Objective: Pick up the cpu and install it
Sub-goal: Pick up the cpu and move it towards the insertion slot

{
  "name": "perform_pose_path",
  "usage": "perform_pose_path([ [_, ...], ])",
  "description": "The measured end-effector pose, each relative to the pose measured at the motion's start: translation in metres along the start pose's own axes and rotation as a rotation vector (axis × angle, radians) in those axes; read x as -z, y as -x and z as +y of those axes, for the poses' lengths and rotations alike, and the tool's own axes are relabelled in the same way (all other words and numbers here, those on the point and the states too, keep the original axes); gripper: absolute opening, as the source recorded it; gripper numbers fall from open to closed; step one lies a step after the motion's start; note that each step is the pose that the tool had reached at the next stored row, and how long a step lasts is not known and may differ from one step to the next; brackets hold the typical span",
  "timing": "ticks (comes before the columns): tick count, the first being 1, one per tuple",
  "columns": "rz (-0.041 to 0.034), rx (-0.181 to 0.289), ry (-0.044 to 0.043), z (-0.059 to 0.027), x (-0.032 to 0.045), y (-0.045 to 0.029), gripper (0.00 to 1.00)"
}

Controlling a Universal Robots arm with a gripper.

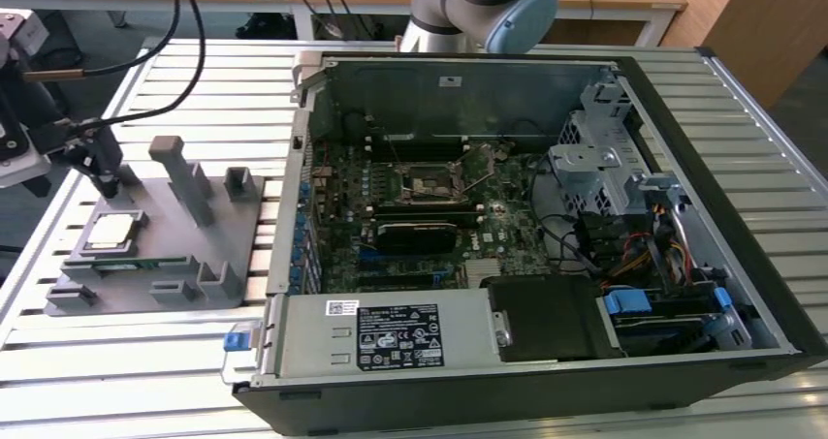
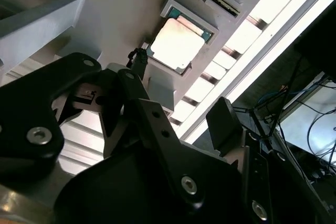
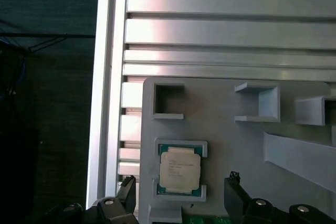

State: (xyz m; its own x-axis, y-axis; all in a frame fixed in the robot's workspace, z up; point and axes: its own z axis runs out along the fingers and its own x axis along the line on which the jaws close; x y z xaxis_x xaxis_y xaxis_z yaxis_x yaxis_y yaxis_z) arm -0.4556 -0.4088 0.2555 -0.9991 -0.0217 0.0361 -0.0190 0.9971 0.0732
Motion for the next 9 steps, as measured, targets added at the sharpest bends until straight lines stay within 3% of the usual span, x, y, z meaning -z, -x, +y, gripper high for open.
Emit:
perform_pose_path([
  [1, 0.0010, 0.001, -0.0002, -0.0002, -0.0017, 0.0000, 0.76],
  [2, 0.0019, 0.003, -0.0007, -0.0004, -0.0034, 0.0001, 0.69],
  [9, 0.0055, 0.016, -0.0027, -0.0019, -0.0159, 0.0006, 0.69],
])
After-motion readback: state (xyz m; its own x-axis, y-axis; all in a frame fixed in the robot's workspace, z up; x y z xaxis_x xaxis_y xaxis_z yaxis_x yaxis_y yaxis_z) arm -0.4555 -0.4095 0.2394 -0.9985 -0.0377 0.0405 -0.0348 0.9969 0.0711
